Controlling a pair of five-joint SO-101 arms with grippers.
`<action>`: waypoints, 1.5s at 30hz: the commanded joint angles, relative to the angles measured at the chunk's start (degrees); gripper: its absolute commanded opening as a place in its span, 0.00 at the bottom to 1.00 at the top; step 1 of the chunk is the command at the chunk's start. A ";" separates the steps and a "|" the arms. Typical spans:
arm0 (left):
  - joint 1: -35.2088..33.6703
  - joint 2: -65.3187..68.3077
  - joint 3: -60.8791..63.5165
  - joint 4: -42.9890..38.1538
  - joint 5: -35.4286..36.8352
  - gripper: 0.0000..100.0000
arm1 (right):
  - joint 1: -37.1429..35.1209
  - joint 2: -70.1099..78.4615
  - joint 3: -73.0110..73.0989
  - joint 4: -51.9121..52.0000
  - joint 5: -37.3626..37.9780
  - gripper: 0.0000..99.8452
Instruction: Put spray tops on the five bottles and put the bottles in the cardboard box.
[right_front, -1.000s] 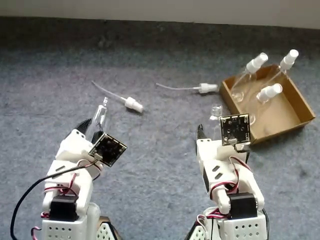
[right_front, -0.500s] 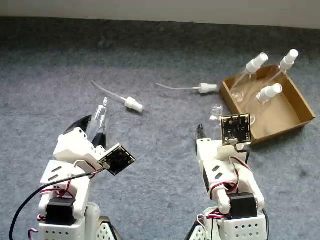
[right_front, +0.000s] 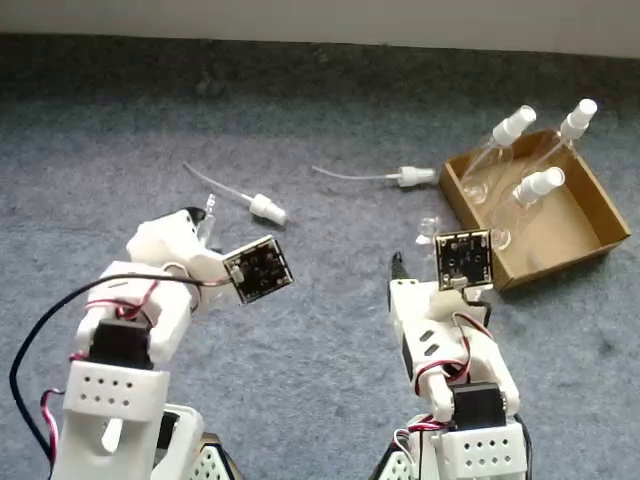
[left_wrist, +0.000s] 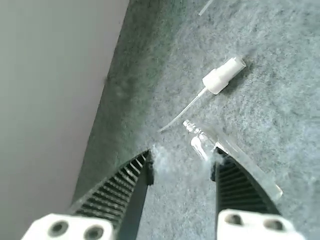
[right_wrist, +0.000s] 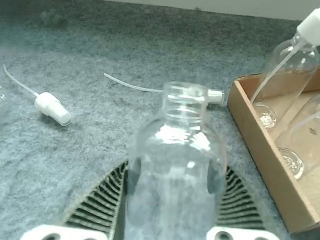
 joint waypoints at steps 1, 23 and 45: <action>1.27 12.62 -10.77 -0.35 -5.19 0.16 | 0.31 -0.48 -0.66 -1.63 -0.44 0.14; 2.68 68.09 -56.31 16.70 -14.42 0.31 | 0.22 -0.48 -0.66 -1.63 -0.09 0.14; 6.55 109.14 -91.74 17.05 -14.51 0.17 | 0.22 -0.48 -0.57 -1.54 0.00 0.14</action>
